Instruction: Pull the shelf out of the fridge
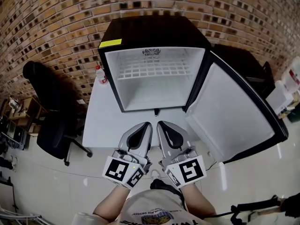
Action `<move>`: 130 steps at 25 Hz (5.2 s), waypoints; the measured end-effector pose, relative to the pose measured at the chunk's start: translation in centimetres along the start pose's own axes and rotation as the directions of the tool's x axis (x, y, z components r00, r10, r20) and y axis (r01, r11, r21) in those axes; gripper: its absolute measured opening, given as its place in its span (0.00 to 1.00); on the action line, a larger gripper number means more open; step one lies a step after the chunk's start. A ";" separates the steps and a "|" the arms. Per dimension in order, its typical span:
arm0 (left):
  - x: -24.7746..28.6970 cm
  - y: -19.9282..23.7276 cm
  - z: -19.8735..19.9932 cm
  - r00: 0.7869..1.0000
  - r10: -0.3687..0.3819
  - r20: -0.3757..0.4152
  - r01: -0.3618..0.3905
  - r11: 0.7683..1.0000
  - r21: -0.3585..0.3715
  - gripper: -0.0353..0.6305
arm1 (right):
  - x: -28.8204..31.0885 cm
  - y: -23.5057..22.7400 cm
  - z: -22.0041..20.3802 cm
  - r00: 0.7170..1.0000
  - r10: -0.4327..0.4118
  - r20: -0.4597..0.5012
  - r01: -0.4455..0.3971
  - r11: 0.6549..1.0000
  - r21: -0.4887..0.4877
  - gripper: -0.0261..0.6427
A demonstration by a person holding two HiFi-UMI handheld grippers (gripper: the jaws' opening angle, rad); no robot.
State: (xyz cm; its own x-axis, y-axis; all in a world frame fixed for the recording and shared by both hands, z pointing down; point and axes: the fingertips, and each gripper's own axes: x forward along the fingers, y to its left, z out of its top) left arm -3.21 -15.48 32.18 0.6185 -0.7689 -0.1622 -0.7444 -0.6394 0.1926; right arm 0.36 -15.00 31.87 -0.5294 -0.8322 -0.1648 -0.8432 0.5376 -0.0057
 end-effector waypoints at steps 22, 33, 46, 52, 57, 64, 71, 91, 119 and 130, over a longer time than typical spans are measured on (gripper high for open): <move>10.2 8.1 -3.6 0.998 0.048 0.027 -0.038 0.956 -0.291 0.06 | 9.0 -9.0 -3.7 0.999 -0.011 -0.042 0.019 0.980 0.196 0.05; 13.3 14.3 -5.2 0.990 0.106 0.089 -0.026 0.772 -0.635 0.12 | 12.6 -13.6 -6.7 0.998 -0.037 -0.046 0.056 0.845 0.533 0.13; 15.8 21.0 -5.3 0.949 0.266 0.171 -0.004 0.550 -0.835 0.26 | 16.3 -18.2 -7.9 0.991 -0.136 -0.019 0.098 0.601 0.793 0.23; 16.2 21.7 -5.4 0.943 0.282 0.174 -0.001 0.528 -0.849 0.28 | 16.2 -18.2 -8.6 0.993 -0.120 -0.015 0.074 0.499 0.864 0.25; 16.9 22.0 -6.1 0.942 0.291 0.165 -0.003 0.501 -0.865 0.28 | 16.7 -18.5 -9.6 0.995 -0.096 -0.035 0.074 0.433 0.898 0.31; 17.7 23.0 -5.8 0.931 0.317 0.179 0.001 0.490 -0.872 0.28 | 18.8 -21.1 -10.5 0.991 -0.128 -0.044 0.087 0.353 0.932 0.31; 18.3 23.6 -4.9 0.913 0.353 0.202 -0.008 0.513 -0.858 0.13 | 20.2 -22.7 -10.9 0.979 -0.192 -0.069 0.130 0.327 0.936 0.20; 17.8 23.3 -5.0 0.906 0.390 0.163 -0.026 0.435 -0.900 0.08 | 19.7 -22.2 -10.4 0.978 -0.202 -0.057 0.119 0.308 0.944 0.12; 9.9 16.3 -5.1 0.921 0.355 0.162 -0.002 0.419 -0.908 0.08 | 10.7 -16.7 -8.9 0.972 -0.230 -0.056 0.127 0.308 0.943 0.12; 6.3 13.4 -4.3 0.921 0.325 0.217 0.045 0.463 -0.885 0.08 | 7.1 -13.9 -7.7 0.973 -0.229 -0.022 0.104 0.351 0.931 0.12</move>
State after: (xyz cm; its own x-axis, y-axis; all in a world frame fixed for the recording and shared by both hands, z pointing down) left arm -8.19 -28.90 37.90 0.2728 -0.9153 -0.2964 -0.0940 -0.3320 0.9386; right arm 7.65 -29.39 38.36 -0.3243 -0.9360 -0.1371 -0.2640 0.2287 -0.9370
